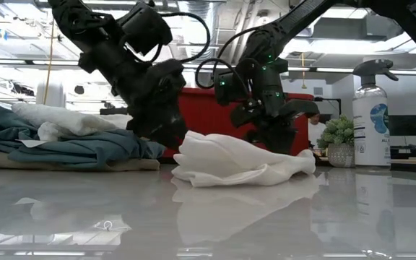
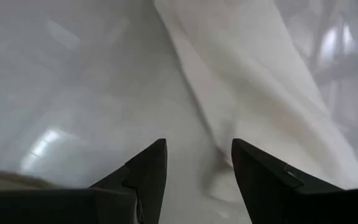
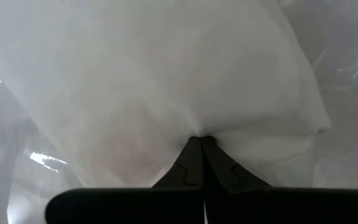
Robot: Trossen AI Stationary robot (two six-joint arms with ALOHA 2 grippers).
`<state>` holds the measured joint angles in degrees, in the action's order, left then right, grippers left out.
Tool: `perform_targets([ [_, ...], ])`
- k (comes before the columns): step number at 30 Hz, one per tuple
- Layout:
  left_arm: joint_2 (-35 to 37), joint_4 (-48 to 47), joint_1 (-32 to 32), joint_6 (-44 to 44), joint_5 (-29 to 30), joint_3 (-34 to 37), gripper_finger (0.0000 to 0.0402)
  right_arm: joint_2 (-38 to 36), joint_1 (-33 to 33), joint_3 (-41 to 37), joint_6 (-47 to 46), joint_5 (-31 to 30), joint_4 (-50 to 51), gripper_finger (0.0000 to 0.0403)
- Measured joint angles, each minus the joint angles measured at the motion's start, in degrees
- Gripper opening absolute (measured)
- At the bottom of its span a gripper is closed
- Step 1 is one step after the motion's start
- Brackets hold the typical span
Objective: Fold Laundry from Bin
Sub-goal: Fold the white underwear in the red bin
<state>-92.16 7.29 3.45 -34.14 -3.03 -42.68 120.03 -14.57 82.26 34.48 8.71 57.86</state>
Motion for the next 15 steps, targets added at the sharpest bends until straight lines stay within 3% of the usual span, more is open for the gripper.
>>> perform_targets([
  [7, 0.0, 0.7, -1.8, -7.4, -1.5, 0.0, 0.0169, 0.0, 0.0, 0.0, 0.0, 0.0, -0.7, 0.0014],
  [15, -2.4, 1.3, -2.5, -7.7, -0.7, -0.1, 0.0169, 0.0, 0.0, 0.0, 0.0, 0.0, -0.8, 0.0014],
])
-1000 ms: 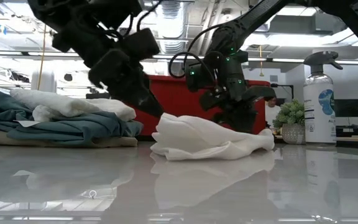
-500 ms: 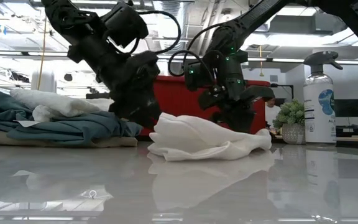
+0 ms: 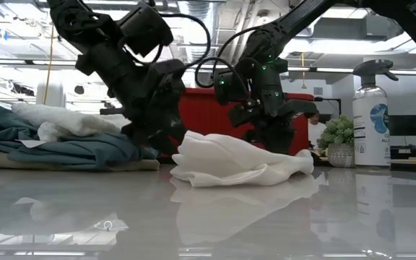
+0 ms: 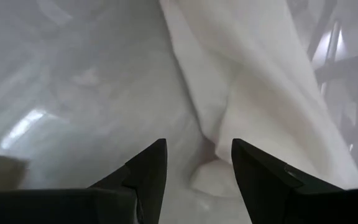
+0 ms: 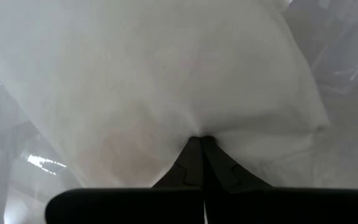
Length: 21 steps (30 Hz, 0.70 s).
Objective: Fold Laundry from Bin
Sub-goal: Fold the white underwear in the red bin
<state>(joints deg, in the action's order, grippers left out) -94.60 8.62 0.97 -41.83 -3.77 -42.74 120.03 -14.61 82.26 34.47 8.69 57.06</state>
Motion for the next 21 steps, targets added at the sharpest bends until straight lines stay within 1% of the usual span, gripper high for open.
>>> perform_targets([
  [7, -2.8, 3.4, -0.6, -3.9, -1.6, 0.0, 0.0169, 0.0, 0.0, 0.0, 0.0, 0.0, -0.2, 0.0014],
  [12, -2.8, 6.1, -0.6, -6.8, -1.9, 0.0, 0.0169, 0.0, 0.0, 0.0, -0.1, -0.1, -0.7, 0.0014],
  [17, -2.9, 7.6, -0.6, -8.7, -4.6, 0.0, 0.0169, 0.0, 0.0, 0.0, 0.0, -0.1, -0.7, 0.0014],
  [21, -3.0, 7.2, -0.6, -9.0, -4.1, 0.0, 0.0169, 0.0, 0.0, 0.0, 0.0, -0.2, -0.7, 0.0014],
])
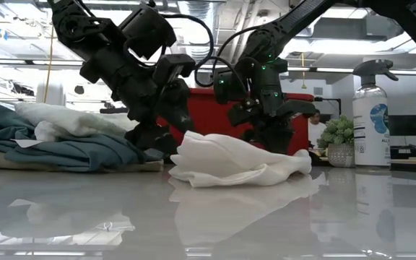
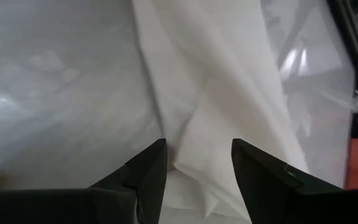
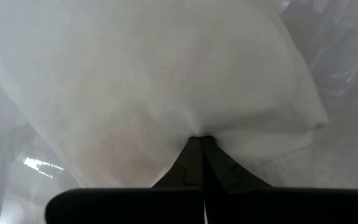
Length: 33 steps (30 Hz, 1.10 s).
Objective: Fold Laundry from Bin
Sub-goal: Fold the white underwear in the red bin
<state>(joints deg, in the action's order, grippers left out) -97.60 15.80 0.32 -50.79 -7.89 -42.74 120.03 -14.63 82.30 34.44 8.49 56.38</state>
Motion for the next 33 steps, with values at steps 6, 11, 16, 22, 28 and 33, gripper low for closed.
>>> perform_targets([
  [6, 0.0, -2.0, 0.0, -0.8, 0.8, 0.0, 0.0169, 0.0, 0.0, 0.0, 0.1, 0.0, 0.0, 0.0014],
  [11, 0.0, -2.0, -0.1, -1.4, -1.1, 0.0, 0.0146, 0.0, -0.1, 0.0, 0.4, 0.0, 0.0, 0.0014],
  [16, 0.0, -1.9, 0.0, -0.9, -1.2, 0.0, 0.0085, 0.0, -0.1, 0.0, 0.7, 0.0, -0.2, 0.0014],
  [22, 0.0, -1.1, 0.3, -0.5, -1.0, 0.0, 0.0018, 0.0, -0.1, 0.0, 0.7, 0.0, -0.9, 0.0014],
  [28, 0.0, -0.8, 0.3, -1.0, -2.2, 0.0, 0.0001, 0.0, -0.1, 0.0, 0.7, 0.0, -1.4, 0.0014],
  [33, 0.0, -1.0, 0.3, -4.2, -3.9, -0.3, 0.0000, 0.0, -0.6, 0.0, 0.7, 0.0, -1.8, 0.0014],
])
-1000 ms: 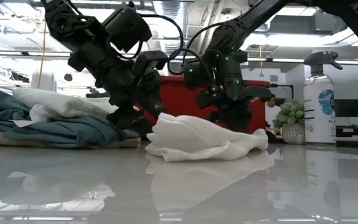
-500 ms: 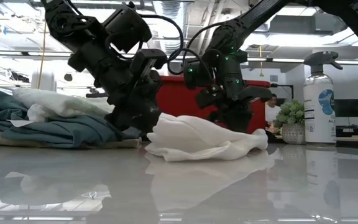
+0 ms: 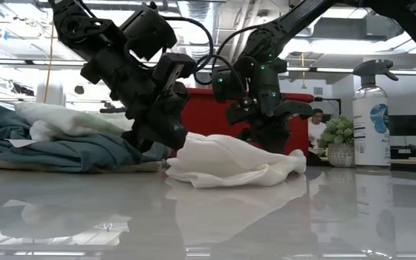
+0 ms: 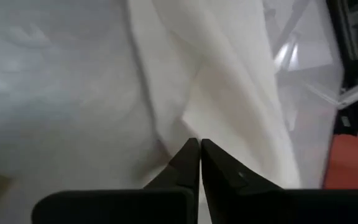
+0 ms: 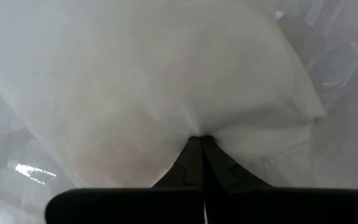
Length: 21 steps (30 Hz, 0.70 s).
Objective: Fold Laundry from Bin
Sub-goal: Fold the white underwear in the red bin
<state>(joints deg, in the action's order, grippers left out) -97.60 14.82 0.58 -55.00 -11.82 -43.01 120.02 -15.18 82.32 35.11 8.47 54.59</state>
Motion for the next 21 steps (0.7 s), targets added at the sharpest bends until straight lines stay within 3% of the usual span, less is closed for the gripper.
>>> perform_targets([
  [9, 4.1, -3.8, -1.0, -3.9, -2.1, -2.3, 0.0000, 0.0, -1.0, 0.0, -0.2, 0.3, 0.3, 0.0014],
  [17, 11.3, -15.4, -3.8, -6.9, 4.3, -2.4, 0.0000, 0.0, -1.1, 0.0, 0.4, 0.3, 0.4, 0.0014],
  [21, 12.3, -15.2, -5.5, -8.9, 5.7, -2.4, 0.0000, 0.0, -1.1, 0.0, 0.9, 0.2, 0.4, 0.0014],
])
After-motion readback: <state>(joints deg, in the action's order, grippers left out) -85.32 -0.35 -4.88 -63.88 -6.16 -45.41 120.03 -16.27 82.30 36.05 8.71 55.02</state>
